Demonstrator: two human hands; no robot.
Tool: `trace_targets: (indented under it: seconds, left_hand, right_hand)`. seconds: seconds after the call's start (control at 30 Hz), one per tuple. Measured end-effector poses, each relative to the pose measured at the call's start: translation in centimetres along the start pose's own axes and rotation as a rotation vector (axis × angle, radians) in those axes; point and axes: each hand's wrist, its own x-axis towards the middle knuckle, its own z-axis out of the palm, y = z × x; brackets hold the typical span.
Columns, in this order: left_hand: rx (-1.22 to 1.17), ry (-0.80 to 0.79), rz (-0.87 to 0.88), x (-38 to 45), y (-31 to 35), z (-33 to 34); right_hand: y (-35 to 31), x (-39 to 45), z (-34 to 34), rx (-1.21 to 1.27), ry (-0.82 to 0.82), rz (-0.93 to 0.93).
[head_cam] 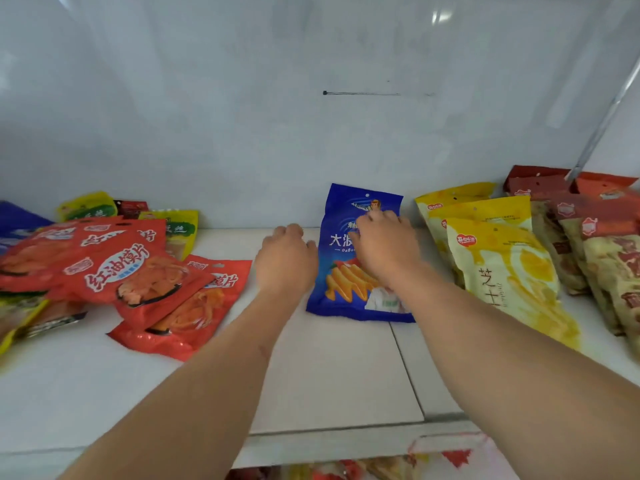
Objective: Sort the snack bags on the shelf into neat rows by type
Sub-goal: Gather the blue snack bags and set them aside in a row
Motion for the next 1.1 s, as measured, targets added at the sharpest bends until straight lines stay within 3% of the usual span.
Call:
trace_targets:
  seconds: [0.13, 0.33, 0.57, 0.8, 1.1]
  left_hand:
    - [0.438, 0.138, 0.314, -2.0, -2.2, -3.1]
    - [0.638, 0.161, 0.359, -4.5, -7.7, -7.4]
    - [0.647, 0.234, 0.309, -5.7, -14.2, -12.0]
    - [0.626, 0.208, 0.227, -3.9, -22.8, -17.3]
    - [0.357, 0.283, 0.007, -0.4, -34.3, -23.5]
  right_hand:
    - [-3.0, -2.8, -1.3, -0.066, 0.025, -0.226]
    - [-9.5, -4.9, -3.2, 0.016, 0.076, -0.411]
    - [-17.5, -5.5, -5.3, 0.057, 0.097, -0.486]
    - [-27.6, -3.1, -7.0, 0.114, 0.078, -0.483]
    - [-41.4, 0.7, -7.9, 0.337, 0.071, -0.395]
